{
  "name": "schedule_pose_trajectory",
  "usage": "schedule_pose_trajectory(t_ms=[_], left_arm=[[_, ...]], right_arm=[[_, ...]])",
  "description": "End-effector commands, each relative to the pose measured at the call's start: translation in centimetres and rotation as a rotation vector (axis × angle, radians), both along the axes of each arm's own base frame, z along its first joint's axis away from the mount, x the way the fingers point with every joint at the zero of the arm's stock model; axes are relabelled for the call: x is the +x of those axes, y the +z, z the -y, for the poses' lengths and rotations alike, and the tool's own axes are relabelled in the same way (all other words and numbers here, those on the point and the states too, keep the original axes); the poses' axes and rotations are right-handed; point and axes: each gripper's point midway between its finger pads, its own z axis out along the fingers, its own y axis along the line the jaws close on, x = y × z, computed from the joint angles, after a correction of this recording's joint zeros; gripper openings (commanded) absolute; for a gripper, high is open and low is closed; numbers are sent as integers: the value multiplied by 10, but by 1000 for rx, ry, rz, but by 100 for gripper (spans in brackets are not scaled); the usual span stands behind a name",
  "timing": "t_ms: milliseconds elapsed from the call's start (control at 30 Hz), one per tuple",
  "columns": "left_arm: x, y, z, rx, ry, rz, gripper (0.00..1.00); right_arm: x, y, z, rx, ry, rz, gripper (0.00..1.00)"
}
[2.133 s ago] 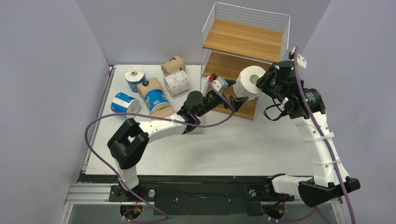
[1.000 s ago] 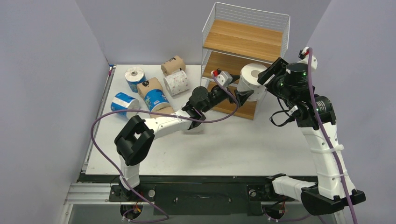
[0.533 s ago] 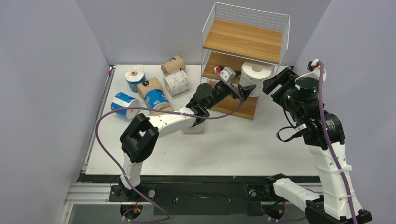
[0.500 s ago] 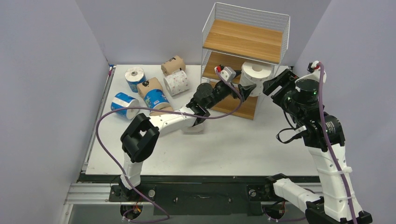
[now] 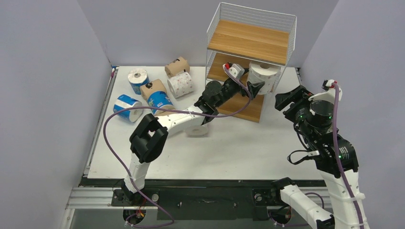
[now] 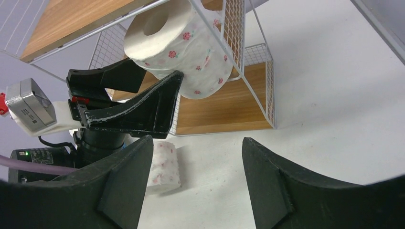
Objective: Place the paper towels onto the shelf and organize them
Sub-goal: Place the paper towel on the shelf.
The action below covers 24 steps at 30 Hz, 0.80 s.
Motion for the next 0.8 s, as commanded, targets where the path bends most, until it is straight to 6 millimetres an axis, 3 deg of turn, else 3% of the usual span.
schedule_pose_trajectory(t_ms=[0, 267, 467, 500, 667, 767], left_arm=[[6, 25, -8, -41, 11, 7, 100], [-26, 58, -31, -57, -36, 42, 96], [-37, 48, -49, -46, -19, 8, 99], [-37, 40, -49, -28, -20, -17, 97], [-43, 22, -44, 12, -65, -79, 60], [-43, 11, -34, 36, -103, -98, 48]], right_arm=[[-1, 11, 4, -18, -15, 58, 64], [-13, 13, 13, -46, -36, 84, 64], [-23, 6, 23, -71, -61, 88, 64], [-24, 2, 25, -78, -68, 81, 64], [-31, -8, 33, -100, -93, 74, 64], [-34, -13, 34, -104, -95, 66, 64]])
